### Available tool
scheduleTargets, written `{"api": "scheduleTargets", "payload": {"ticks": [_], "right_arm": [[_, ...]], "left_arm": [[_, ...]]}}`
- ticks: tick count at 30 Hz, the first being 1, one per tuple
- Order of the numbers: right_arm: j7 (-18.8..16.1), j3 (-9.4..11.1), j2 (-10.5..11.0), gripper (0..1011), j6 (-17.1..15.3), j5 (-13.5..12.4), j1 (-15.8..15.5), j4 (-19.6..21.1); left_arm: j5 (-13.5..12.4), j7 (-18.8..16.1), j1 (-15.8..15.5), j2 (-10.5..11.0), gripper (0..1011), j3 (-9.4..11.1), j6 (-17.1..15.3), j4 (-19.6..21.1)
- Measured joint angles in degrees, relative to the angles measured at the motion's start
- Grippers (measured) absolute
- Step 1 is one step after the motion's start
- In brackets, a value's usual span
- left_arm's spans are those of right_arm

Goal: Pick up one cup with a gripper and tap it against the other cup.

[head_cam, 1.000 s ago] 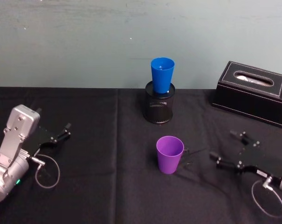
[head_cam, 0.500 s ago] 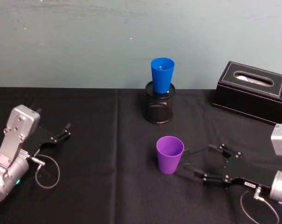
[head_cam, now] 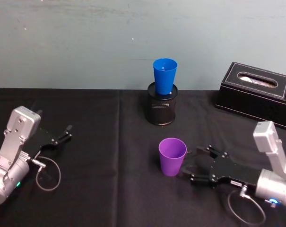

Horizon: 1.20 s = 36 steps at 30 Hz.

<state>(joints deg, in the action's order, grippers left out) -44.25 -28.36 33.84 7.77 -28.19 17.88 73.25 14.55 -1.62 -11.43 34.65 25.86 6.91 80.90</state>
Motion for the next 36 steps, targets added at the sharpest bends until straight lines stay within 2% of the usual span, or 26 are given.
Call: {"api": "scheduleTargets", "payload": {"ticks": [8,22,31,36], "right_arm": [[0.0,-1.1,-3.5,1003,-0.4,0.7,3.0,-3.8],[-0.3,-2.4,-7.7,1003,-0.9,0.9,6.3,-8.8],[0.0,-2.7,-9.5,1003,0.8,1.4,7.2,-11.1],[0.1,-2.6,-9.5,1003,1.0,1.5,7.2,-11.2]], "left_arm": [[0.0,0.0,0.0,0.0,1011,0.0,0.0,0.0],[0.0,0.0,0.0,0.0,1011,0.0,0.0,0.0],[0.0,0.0,0.0,0.0,1011,0.0,0.0,0.0],[0.0,0.0,0.0,0.0,1011,0.0,0.0,0.0]]}}
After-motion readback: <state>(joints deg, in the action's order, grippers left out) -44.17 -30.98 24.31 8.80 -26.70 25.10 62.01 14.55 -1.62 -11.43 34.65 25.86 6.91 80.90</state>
